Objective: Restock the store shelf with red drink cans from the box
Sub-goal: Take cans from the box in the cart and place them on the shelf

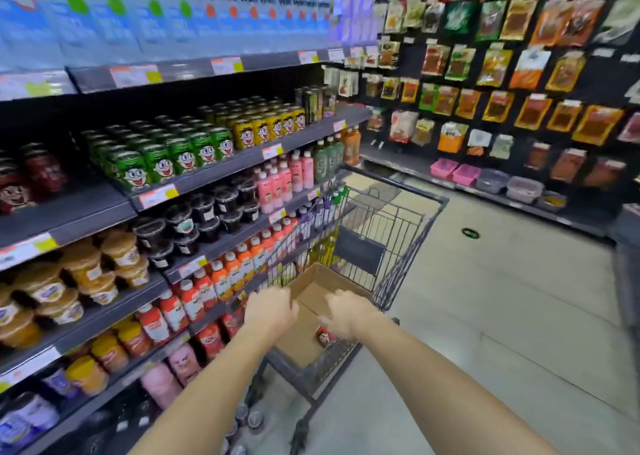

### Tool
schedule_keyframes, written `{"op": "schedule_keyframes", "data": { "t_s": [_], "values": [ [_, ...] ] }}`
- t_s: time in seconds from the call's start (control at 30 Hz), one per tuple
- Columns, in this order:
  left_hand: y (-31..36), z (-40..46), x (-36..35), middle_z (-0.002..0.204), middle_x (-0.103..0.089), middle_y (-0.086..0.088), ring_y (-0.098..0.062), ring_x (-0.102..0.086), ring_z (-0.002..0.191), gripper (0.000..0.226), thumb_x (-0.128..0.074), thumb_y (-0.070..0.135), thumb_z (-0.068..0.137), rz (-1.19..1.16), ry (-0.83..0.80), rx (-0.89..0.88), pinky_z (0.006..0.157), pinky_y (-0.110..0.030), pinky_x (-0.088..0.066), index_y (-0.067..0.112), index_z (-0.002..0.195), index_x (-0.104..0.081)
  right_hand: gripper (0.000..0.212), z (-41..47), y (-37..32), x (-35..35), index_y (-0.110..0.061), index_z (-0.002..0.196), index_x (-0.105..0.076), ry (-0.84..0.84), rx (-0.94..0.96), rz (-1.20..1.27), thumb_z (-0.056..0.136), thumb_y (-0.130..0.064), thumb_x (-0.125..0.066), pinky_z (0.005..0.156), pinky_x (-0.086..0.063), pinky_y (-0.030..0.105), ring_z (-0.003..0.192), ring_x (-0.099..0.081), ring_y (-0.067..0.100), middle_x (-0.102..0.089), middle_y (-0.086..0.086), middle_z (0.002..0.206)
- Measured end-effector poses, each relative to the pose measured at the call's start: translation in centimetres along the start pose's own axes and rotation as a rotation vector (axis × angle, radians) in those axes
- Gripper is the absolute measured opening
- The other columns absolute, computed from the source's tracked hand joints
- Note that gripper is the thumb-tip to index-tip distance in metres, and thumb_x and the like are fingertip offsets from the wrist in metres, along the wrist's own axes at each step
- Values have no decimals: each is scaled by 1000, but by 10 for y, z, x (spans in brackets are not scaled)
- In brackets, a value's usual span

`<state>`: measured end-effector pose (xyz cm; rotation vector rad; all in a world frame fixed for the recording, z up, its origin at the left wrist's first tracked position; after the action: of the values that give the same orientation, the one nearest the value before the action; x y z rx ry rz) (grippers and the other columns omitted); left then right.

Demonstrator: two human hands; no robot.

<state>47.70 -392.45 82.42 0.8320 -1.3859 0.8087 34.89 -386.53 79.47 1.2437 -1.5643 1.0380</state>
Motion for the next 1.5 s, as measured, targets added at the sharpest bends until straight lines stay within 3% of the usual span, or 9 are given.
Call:
{"op": "schedule_keyframes", "data": {
  "t_s": [0.27, 0.53, 0.7, 0.83, 1.0, 1.17, 1.4, 1.5],
  "values": [
    [122, 44, -37, 120, -62, -13, -31, -58, 113, 37, -42, 35, 97, 116, -155, -92, 96, -42, -42, 10, 118, -59, 51, 15, 123, -23, -14, 125, -57, 3, -82, 135, 95, -53, -43, 97, -48, 40, 119, -58, 31, -61, 10, 129],
    [159, 92, -68, 123, -61, -11, -30, -56, 116, 36, -42, 33, 97, 137, -257, -13, 106, -45, -36, 11, 120, -59, 53, 35, 202, -40, -10, 128, -53, -99, -99, 187, 97, -51, -45, 100, -47, 40, 123, -55, 32, -60, 13, 131],
    [167, 128, -96, 116, -65, -9, -28, -58, 112, 31, -42, 30, 98, 138, -326, 2, 105, -44, -35, 13, 113, -62, 50, 73, 210, -42, -11, 125, -56, -111, -61, 217, 97, -51, -44, 99, -47, 42, 122, -56, 33, -60, 14, 130],
    [172, 170, -134, 117, -65, -10, -29, -59, 112, 31, -43, 28, 95, 158, -399, 14, 102, -42, -37, 14, 113, -63, 40, 115, 219, -46, -10, 111, -59, -128, -14, 286, 98, -46, -46, 88, -47, 38, 112, -60, 33, -63, 14, 119],
    [164, 231, -176, 113, -68, -8, -26, -65, 105, 31, -44, 31, 98, 42, -484, 97, 94, -38, -46, 12, 111, -65, 42, 182, 226, -42, -8, 118, -60, -161, 68, 203, 99, -43, -46, 93, -50, 44, 112, -60, 35, -63, 15, 120],
    [138, 276, -214, 113, -68, -6, -23, -66, 102, 34, -47, 34, 99, -104, -583, 230, 79, -31, -50, 10, 113, -67, 43, 255, 222, -66, -7, 120, -60, -278, 139, 76, 98, -42, -46, 94, -47, 44, 117, -58, 35, -61, 16, 124],
    [102, 276, -272, 117, -68, -8, -27, -65, 108, 30, -46, 24, 95, -164, -703, 332, 87, -34, -50, 11, 112, -67, 39, 319, 213, -146, -9, 122, -60, -528, 182, 37, 97, -38, -50, 98, -50, 41, 119, -59, 32, -63, 14, 126],
    [99, 264, -304, 114, -68, -8, -27, -64, 107, 30, -48, 32, 95, -182, -767, 355, 89, -33, -47, 14, 109, -67, 34, 337, 206, -177, -10, 120, -60, -637, 213, 9, 97, -33, -50, 95, -51, 39, 114, -62, 30, -64, 13, 123]
  ]
}}
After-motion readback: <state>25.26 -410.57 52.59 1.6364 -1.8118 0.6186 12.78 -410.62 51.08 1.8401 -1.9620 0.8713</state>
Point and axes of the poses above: each hand's wrist, its own z-axis towards the middle knuckle, its own x-axis out of the back of the hand, y = z × x, the point moved 9 cm from there along z, towards the middle knuckle
